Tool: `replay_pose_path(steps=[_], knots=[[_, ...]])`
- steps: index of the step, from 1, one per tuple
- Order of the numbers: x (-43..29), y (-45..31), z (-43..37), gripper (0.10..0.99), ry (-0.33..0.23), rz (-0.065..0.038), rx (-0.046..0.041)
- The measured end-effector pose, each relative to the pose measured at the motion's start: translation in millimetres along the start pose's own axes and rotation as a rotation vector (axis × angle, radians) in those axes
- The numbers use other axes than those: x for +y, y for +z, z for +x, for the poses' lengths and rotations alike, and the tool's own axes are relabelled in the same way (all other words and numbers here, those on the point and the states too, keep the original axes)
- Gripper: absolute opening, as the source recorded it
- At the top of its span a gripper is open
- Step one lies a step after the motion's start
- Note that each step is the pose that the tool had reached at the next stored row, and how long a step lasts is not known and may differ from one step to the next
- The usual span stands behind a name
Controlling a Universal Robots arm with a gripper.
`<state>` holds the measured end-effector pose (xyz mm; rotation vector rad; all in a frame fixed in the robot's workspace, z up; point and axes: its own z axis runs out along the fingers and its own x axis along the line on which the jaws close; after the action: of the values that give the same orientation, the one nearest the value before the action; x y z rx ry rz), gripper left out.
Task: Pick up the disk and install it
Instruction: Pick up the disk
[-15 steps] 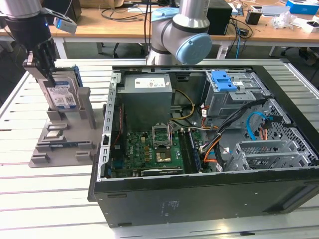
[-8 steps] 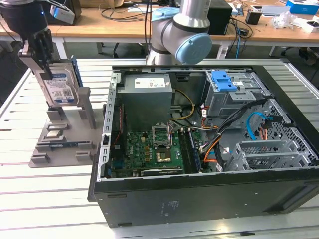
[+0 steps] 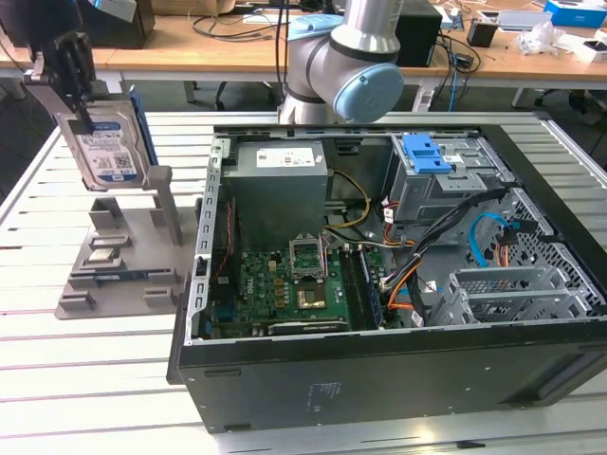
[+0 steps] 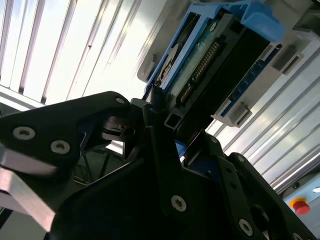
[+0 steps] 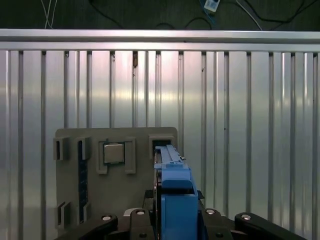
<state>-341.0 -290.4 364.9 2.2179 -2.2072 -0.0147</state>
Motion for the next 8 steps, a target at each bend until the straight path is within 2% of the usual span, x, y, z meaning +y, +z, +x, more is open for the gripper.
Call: replay_pose_path(steps=[4,8], knots=[[0.2,-14.4,-0.7,0.365,0.000,0.000,0.0000],[0.5,-36.4,-2.1,0.365,0.000,0.000,0.0004]])
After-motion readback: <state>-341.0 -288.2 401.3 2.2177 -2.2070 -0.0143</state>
